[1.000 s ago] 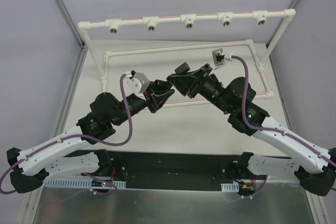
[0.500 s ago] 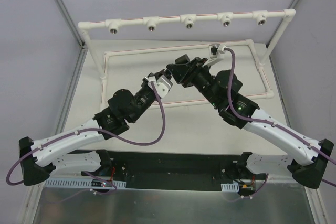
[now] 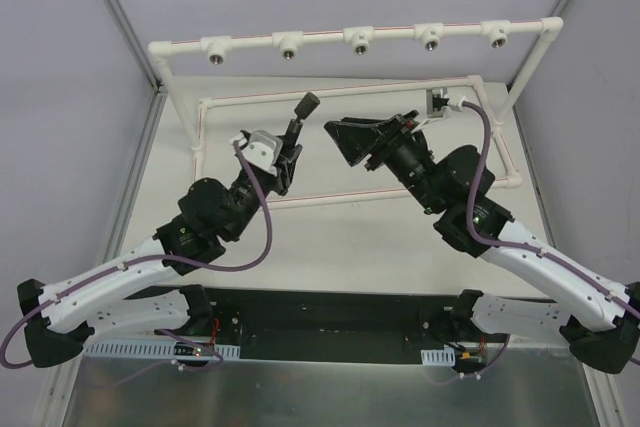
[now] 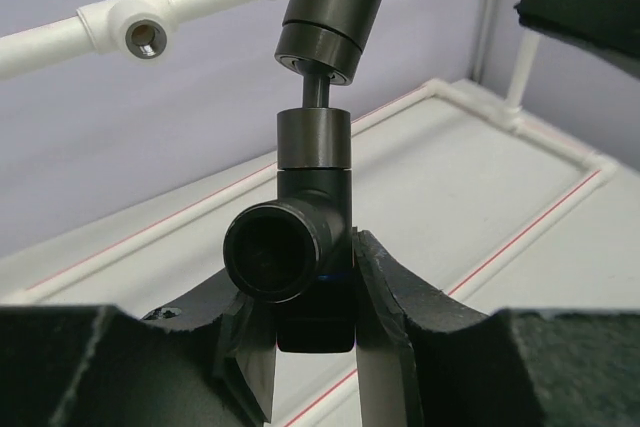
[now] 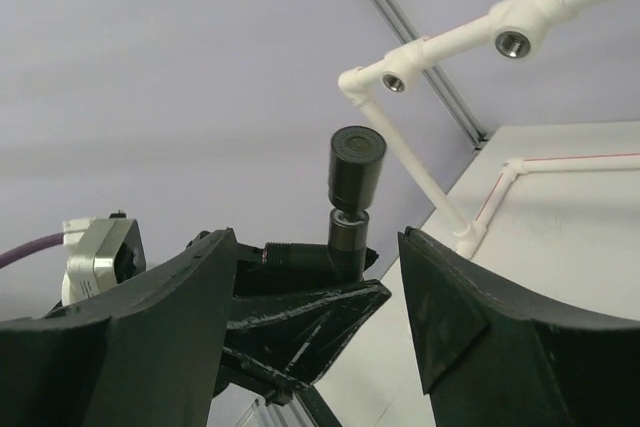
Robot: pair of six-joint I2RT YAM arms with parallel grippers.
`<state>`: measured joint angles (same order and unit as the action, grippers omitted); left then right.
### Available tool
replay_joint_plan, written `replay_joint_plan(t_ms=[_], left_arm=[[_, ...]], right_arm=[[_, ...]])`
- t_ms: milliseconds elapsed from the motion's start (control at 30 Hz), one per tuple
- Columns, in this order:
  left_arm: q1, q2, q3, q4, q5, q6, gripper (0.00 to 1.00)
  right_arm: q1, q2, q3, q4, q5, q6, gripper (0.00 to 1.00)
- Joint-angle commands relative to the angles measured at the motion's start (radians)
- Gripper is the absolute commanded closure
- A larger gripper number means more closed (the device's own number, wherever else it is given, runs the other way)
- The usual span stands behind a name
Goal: Install the water faucets
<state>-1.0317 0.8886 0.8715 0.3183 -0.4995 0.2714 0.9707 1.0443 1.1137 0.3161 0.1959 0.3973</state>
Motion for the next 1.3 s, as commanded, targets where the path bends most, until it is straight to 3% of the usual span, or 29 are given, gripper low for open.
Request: replay_joint_plan(t_ms=[0,200,367,533,800,1267], left_arm=[[-0.002,-0.097,0.012,0.061,0.071,-0.268,1.0],[-0.002,-0.168,-0.006,0.062,0.188,-0.509,1.0],[-0.002,-0.172,-0.008,0.061,0.295,-0.708,1.0],[-0.002,-0.155,-0.014,0.1,0.404,-0.839,1.0],[-0.002,-0.131,-0.035,0.217,0.578,-0.897,1.0],[-0.002,-0.094,0.004,0.212,0.65,-0.877,1.0]], right_arm=[[0.002,-0.053,-0.029,0.11,-0.073,-0.032,0.28],[0.002,-0.086,-0.063,0.116,-0.131,-0.043,0.27],[0.002,-0.066,-0.011,0.077,-0.318,-0.075,0.28],[0.002,-0.056,0.02,0.055,-0.381,-0.064,0.28],[0.0,-0.061,0.017,0.054,-0.363,-0.052,0.32],[0.002,-0.064,0.021,0.058,-0.363,-0.031,0.54]])
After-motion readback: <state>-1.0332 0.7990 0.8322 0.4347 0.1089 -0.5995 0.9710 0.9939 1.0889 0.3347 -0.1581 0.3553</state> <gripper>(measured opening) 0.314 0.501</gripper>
